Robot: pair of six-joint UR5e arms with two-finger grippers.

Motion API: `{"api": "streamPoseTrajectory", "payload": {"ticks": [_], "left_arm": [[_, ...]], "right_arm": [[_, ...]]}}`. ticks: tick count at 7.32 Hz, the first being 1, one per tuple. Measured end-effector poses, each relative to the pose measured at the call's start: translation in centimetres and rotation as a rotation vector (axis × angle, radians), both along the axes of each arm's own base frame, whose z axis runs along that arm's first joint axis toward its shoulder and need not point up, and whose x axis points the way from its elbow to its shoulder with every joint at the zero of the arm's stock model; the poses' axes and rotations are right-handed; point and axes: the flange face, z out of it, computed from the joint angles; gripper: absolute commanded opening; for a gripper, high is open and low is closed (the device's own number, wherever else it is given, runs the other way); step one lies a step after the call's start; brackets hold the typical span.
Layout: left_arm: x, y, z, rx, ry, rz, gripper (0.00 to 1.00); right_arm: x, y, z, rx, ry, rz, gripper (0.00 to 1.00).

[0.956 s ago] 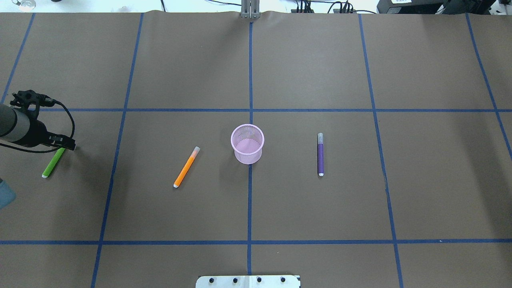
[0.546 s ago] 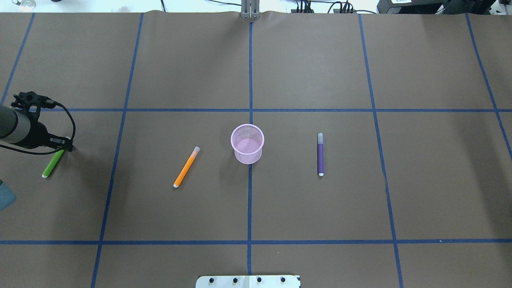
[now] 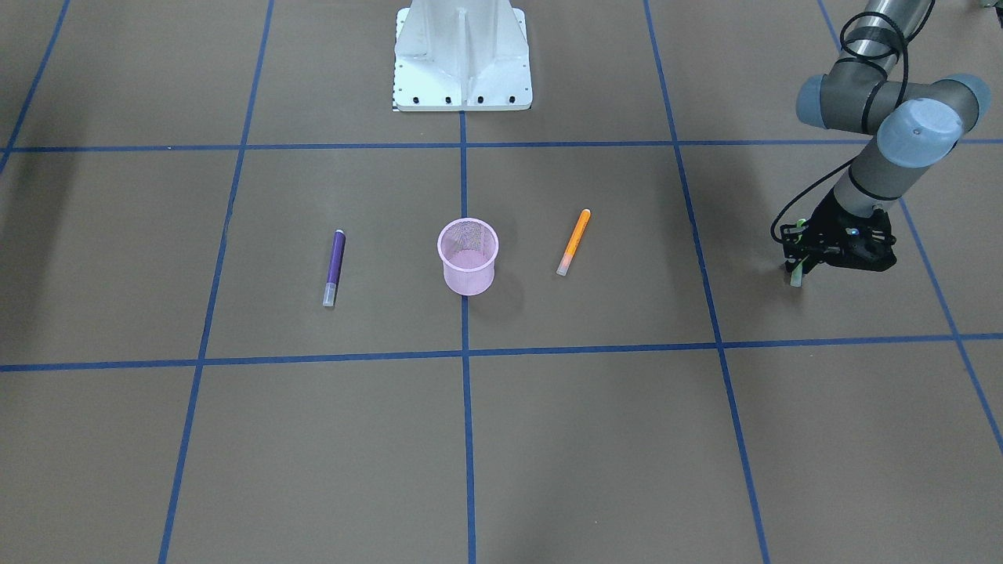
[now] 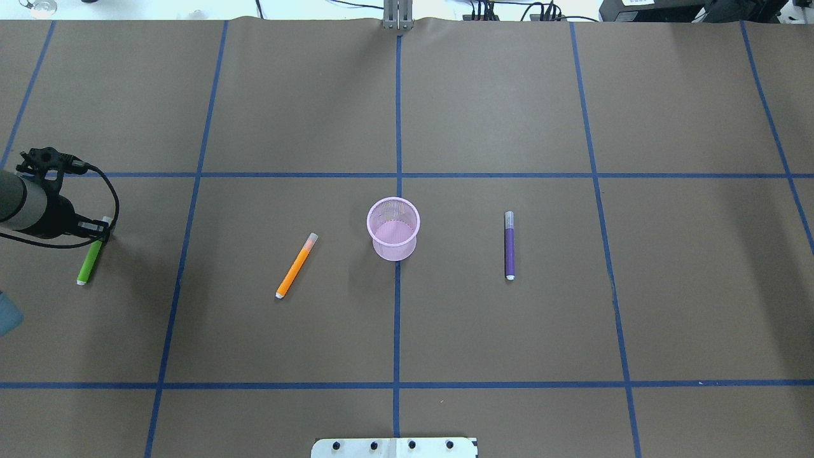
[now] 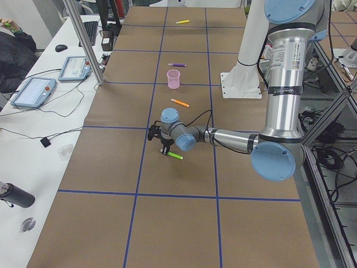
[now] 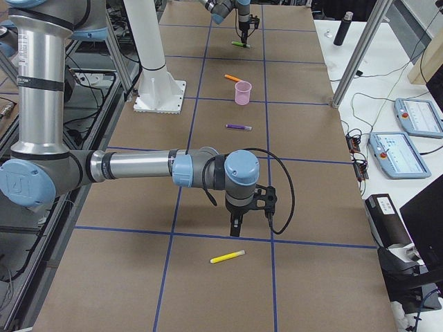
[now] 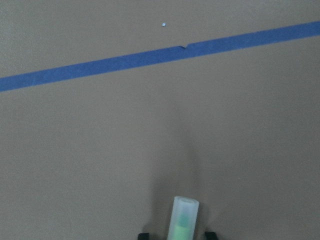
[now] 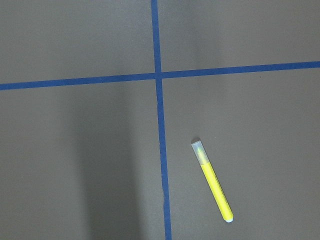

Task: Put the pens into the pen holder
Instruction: 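Lower the left gripper onto the green marker and close on it, then lift the green marker upright with the left gripper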

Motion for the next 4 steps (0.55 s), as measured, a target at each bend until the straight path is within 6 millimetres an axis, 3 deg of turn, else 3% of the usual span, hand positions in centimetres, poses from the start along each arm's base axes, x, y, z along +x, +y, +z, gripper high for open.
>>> {"api": "streamPoseTrajectory", "payload": {"ticks": [2, 4], "left_arm": [[-0.4, 0.7, -1.6, -0.016, 0.019, 0.018, 0.0], [-0.9, 1.2, -6.3, 0.013, 0.06, 0.015, 0.0]], "right_arm": [[0.0, -0.1, -0.1, 0.002, 0.0, 0.0, 1.0], [0.0, -0.2, 0.0, 0.015, 0.003, -0.013, 1.0]]}}
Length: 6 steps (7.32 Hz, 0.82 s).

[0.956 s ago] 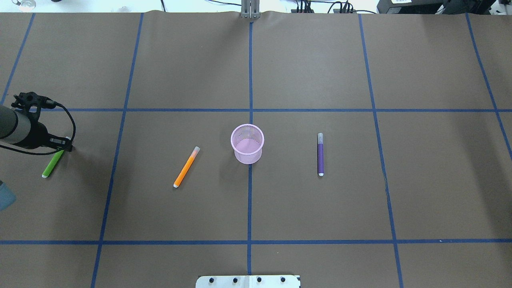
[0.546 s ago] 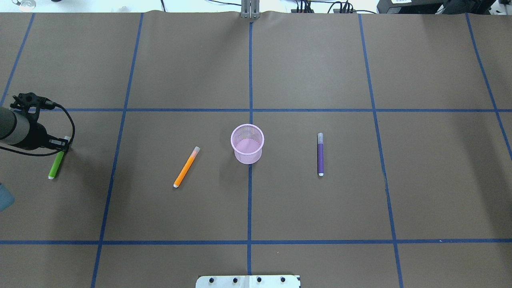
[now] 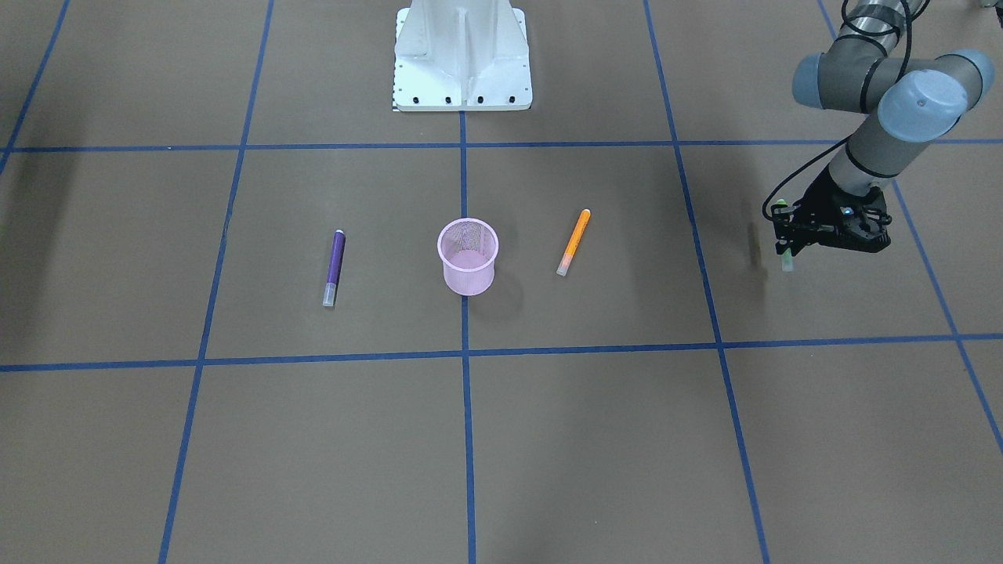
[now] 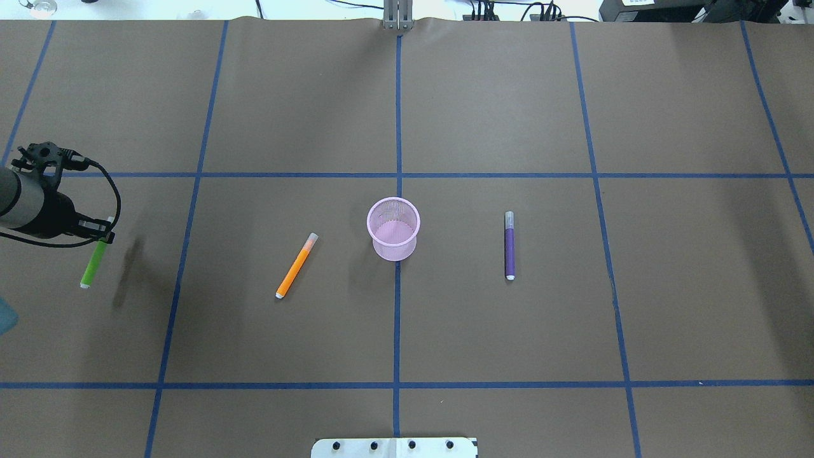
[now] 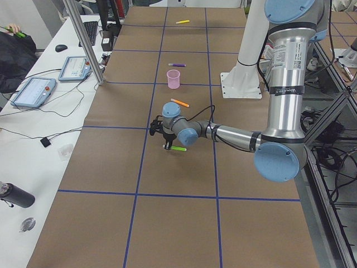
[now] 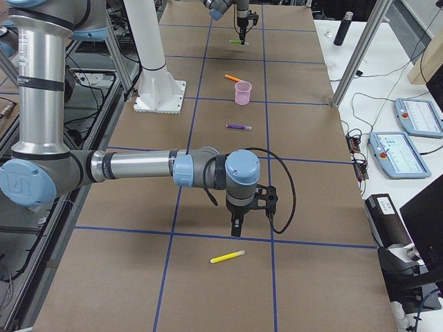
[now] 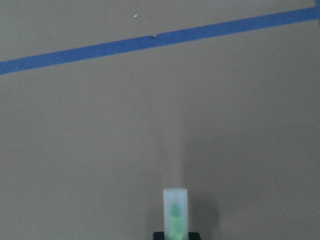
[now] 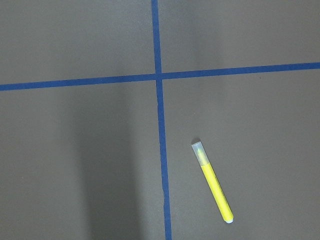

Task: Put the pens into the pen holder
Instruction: 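Lift the green marker upright with the left gripper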

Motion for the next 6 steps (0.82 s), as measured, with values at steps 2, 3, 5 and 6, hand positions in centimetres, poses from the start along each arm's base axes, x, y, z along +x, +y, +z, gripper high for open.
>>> {"api": "streamPoseTrajectory", "payload": {"ticks": [2, 3, 5, 6], "left_arm": [[-0.2, -0.2, -7.4, 0.055, 0.095, -0.048, 0.0], [0.4, -1.1, -12.4, 0.078, 0.167, -0.1, 0.0], [1.4, -2.9, -21.9, 0.124, 0.301, -0.218, 0.0], [1.6, -3.4, -25.5, 0.143, 0.357, -0.251, 0.0]], "right_arm": [[-0.1, -0.2, 1.4, 0.04, 0.004, -0.064, 1.0], [-0.2, -0.6, 3.5, 0.07, 0.003, -0.101, 1.0], [-1.5, -1.3, 9.8, 0.152, 0.005, -0.149, 1.0], [-2.7, -1.5, 12.6, 0.187, 0.008, -0.178, 1.0]]}}
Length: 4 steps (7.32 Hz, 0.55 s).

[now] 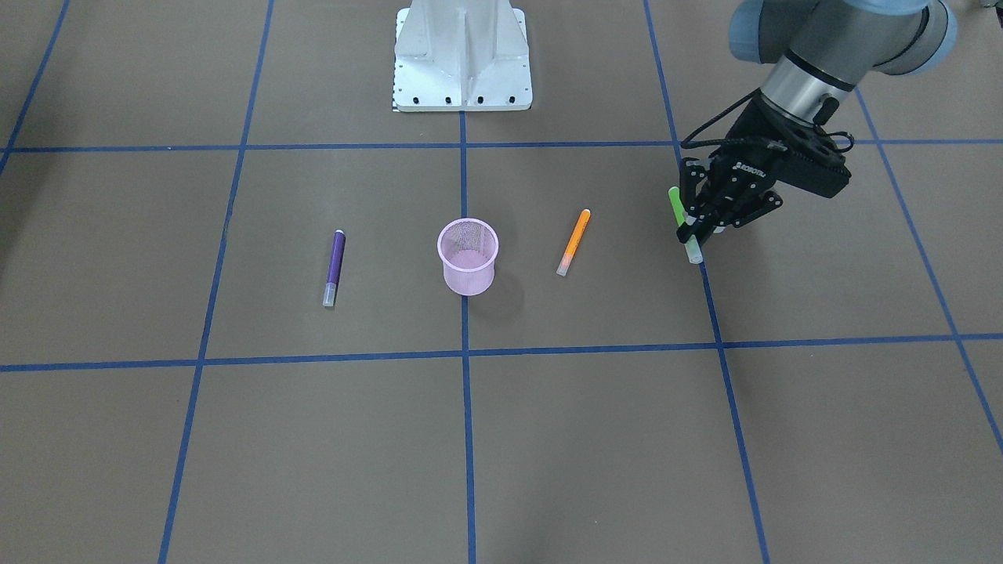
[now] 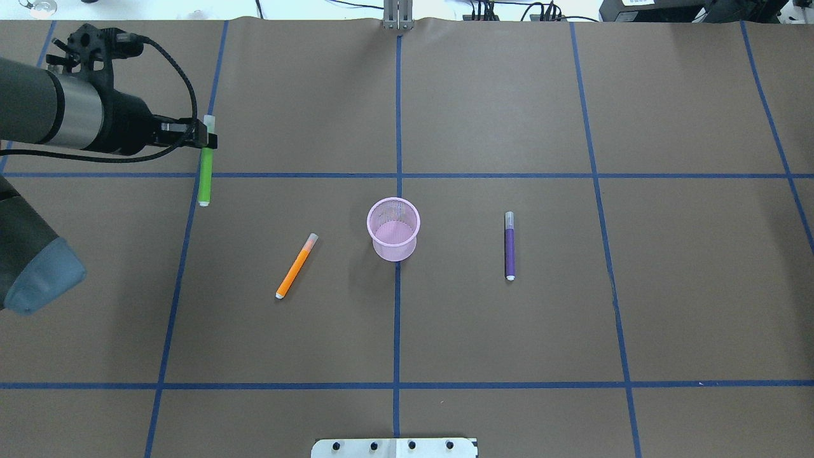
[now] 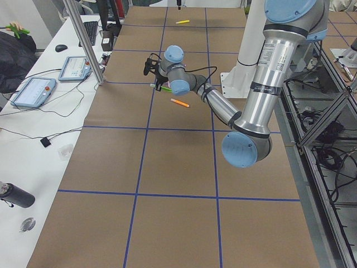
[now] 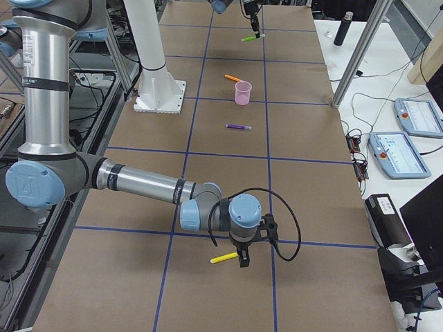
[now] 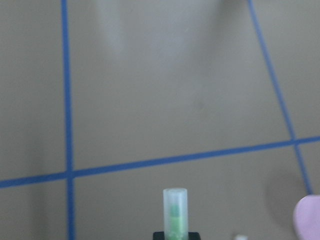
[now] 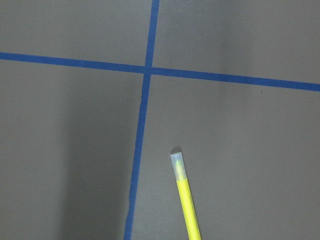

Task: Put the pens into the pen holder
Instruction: 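Lift the green marker upright with the left gripper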

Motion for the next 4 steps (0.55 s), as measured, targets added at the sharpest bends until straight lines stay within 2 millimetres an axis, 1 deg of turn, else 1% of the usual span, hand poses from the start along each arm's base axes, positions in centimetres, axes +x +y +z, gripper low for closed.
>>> {"api": "streamPoseTrajectory", "payload": {"ticks": [1, 2, 4], "left_arm": [[0.2, -0.2, -2.4, 0.041, 0.047, -0.026, 0.0], [0.6, 0.0, -3.7, 0.084, 0.083, -0.049, 0.0], [1.9, 0.4, -4.6, 0.119, 0.107, -0.061, 0.0]], "right_arm": [[-1.3, 0.1, 1.9, 0.012, 0.001, -0.027, 1.0], [-2.6, 0.2, 2.8, 0.026, 0.001, -0.057, 1.0], [-5.2, 0.4, 4.0, 0.059, 0.006, -0.118, 0.99]]}}
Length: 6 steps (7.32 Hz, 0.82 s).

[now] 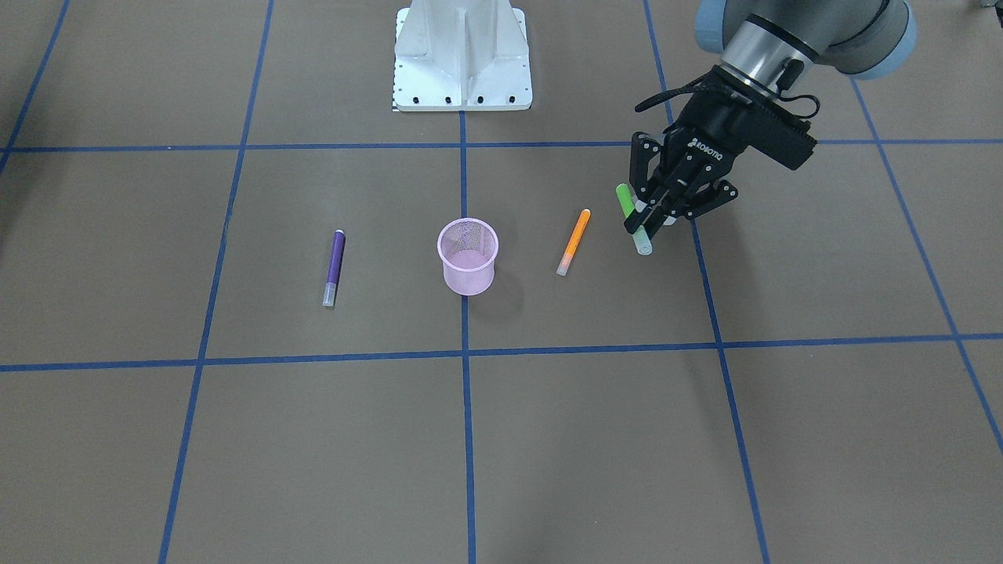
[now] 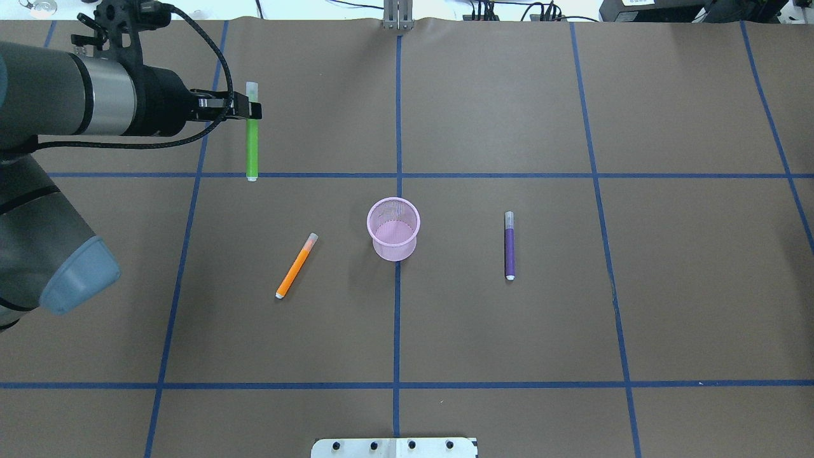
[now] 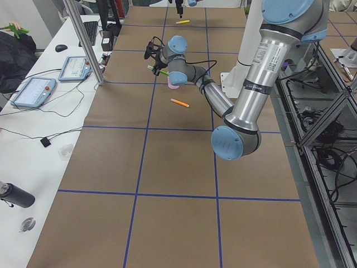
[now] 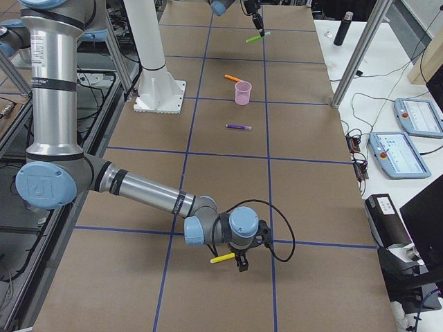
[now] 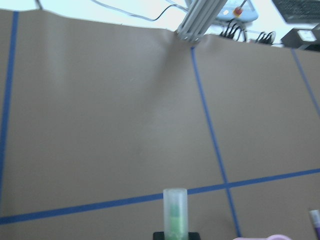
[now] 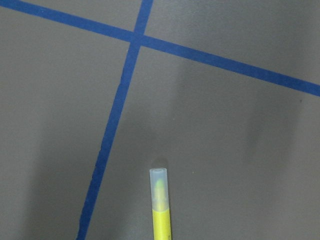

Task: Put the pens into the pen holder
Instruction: 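Lift the green marker upright with the left gripper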

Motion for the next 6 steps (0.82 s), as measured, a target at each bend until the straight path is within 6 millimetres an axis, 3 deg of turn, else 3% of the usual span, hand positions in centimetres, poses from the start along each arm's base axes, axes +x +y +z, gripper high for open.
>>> {"api": "streamPoseTrajectory", "payload": {"ticks": [2, 6], "left_arm": [[0.6, 0.1, -0.2, 0.005, 0.004, 0.0, 0.0], [1.0, 0.1, -0.1, 0.002, 0.0, 0.004, 0.0]], "right_arm": [[-1.5, -0.1, 1.0, 0.038, 0.035, -0.034, 0.98], [-2.8, -1.3, 1.8, 0.029, 0.04, -0.052, 0.77]]}}
